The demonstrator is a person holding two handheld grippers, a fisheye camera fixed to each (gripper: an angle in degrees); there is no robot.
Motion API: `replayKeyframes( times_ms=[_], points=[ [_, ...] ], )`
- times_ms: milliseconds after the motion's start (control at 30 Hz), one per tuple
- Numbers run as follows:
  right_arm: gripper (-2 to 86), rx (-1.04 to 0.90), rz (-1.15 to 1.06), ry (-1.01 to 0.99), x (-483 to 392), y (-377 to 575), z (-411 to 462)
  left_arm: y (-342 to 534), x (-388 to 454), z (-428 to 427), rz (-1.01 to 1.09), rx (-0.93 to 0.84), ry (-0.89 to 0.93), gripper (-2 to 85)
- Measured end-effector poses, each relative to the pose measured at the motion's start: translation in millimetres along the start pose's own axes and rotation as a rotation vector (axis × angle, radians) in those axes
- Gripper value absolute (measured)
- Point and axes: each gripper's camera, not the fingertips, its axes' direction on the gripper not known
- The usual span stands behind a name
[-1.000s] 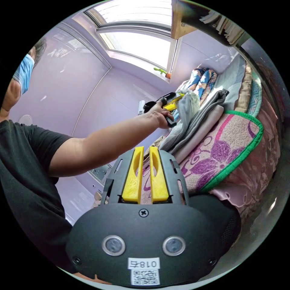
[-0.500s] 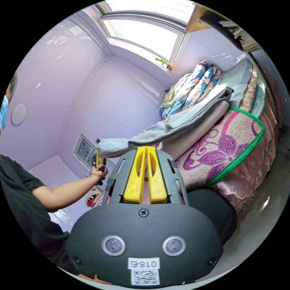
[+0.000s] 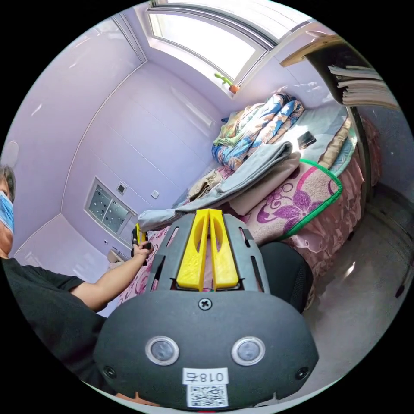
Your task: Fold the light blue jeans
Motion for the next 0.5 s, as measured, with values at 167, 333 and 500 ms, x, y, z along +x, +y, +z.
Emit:
replayKeyframes(
  times_ms=[167, 333, 500],
  points=[
    [-0.2, 0.013, -0.075, -0.016, -52, -21, 27, -108, 20, -157, 0.318, 0.07, 0.068, 7.2],
    [0.3, -0.176, -0.172, -0.146, -117, -27, 126, -159, 63, -393, 0.488, 0.164, -0.247, 7.8],
    [3.2, -0.52, -0.333, -0.346, -202, 3, 257, -166, 32, -585, -0.146, 0.104, -0.9, 10.1]
  ],
)
